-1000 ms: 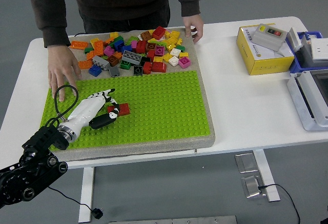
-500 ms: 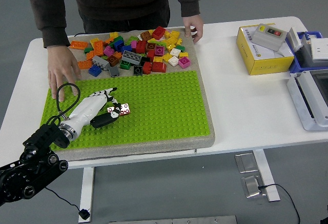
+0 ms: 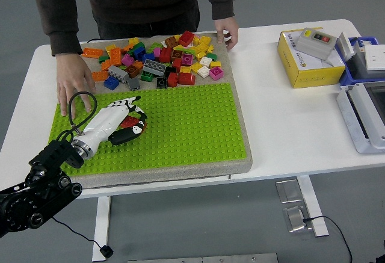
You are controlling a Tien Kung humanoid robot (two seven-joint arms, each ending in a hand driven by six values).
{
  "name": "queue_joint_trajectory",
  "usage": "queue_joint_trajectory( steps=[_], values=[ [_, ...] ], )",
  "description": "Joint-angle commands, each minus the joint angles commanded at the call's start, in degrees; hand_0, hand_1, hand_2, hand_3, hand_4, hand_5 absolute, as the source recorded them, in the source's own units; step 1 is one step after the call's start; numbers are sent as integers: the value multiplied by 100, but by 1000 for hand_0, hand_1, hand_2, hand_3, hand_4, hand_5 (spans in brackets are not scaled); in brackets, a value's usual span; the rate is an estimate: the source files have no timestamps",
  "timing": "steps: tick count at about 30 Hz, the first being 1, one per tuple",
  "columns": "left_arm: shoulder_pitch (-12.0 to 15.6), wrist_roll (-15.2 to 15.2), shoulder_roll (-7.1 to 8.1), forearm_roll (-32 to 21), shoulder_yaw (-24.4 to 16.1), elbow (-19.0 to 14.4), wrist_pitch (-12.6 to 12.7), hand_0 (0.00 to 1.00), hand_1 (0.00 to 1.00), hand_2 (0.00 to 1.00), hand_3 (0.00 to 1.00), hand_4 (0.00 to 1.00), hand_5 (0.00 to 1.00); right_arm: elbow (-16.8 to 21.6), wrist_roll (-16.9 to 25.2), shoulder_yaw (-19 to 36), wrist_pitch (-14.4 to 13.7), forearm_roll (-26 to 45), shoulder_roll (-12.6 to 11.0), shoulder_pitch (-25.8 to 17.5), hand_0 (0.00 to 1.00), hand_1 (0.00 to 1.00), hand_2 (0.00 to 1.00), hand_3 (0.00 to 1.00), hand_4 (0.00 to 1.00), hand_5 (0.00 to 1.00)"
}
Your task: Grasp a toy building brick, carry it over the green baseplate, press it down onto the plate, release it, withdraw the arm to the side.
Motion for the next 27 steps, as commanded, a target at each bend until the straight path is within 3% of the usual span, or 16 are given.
queue_joint_trajectory(
  steps=[7, 12, 18, 27],
  values=[
    [291, 81, 343, -74, -362, -342, -3, 993, 982, 995, 627, 330, 734, 1, -26, 60, 0, -79, -15, -17, 655, 597, 546, 694, 454, 967],
    [513, -31, 481, -111, -660, -164, 42, 991, 982, 998, 628, 331, 733, 0, -55, 113, 6, -171, -9, -27, 654, 597, 547, 693, 457, 964],
    [558, -194, 366, -247, -613, 210, 90, 991, 981, 998, 629, 331, 730, 1, -90, 150, 16, -247, 15, -45, 654, 598, 548, 693, 458, 964],
    [447, -308, 132, -388, -393, 404, 122, 990, 979, 998, 628, 331, 729, 1, -90, 134, 29, -219, 28, -60, 654, 598, 551, 692, 459, 963]
  ],
)
